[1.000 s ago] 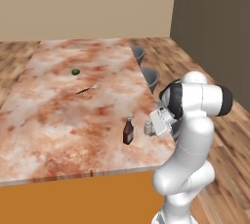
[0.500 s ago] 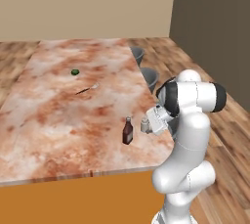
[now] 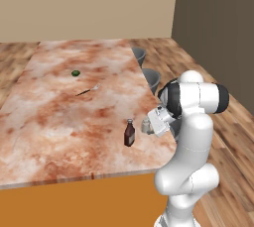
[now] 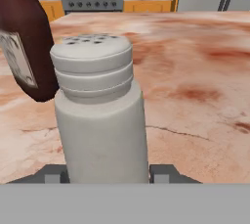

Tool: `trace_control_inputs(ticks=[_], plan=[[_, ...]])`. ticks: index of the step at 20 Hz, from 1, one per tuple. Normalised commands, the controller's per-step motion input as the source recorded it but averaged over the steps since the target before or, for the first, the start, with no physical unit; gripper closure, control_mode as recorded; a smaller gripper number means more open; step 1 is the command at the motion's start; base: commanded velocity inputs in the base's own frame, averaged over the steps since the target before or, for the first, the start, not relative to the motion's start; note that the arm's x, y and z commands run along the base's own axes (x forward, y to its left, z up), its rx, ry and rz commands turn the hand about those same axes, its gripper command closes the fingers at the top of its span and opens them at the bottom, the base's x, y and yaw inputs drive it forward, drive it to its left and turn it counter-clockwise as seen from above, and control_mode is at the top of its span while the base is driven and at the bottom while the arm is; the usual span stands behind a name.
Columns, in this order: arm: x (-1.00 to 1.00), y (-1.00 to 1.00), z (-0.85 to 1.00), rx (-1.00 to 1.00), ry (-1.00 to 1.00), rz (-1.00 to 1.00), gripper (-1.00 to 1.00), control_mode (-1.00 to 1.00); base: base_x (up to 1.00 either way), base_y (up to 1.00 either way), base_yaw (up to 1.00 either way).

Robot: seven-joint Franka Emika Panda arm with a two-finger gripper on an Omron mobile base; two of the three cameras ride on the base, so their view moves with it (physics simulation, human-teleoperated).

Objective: Move the ketchup and shaker from the cabinet to the dining counter.

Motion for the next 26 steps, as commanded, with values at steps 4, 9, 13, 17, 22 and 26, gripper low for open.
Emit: trace_control_inputs(ticks=[4,9,13,17,22,26], plan=[[-0.11,0.0,-0.01,0.0,0.0,0.0,-1.0,-1.0,0.0,0.0,0.0],[-0.27,-0.04,0.01,0.0,0.0,0.0,-1.0,-1.0,0.0,0.0,0.0],[-0.38,-0.14,0.06,0.0,0.0,0.0,-1.0,-1.0,0.0,0.0,0.0],[-0.33,-0.21,0.2,0.0,0.01,-0.01,-1.0,-1.0,0.0,0.0,0.0],[-0.27,-0.2,0.34,0.0,0.04,-0.13,-1.0,-1.0,0.0,0.0,0.0],[-0.24,-0.2,0.43,0.0,0.08,-0.18,-1.0,-1.0,0.0,0.0,0.0]])
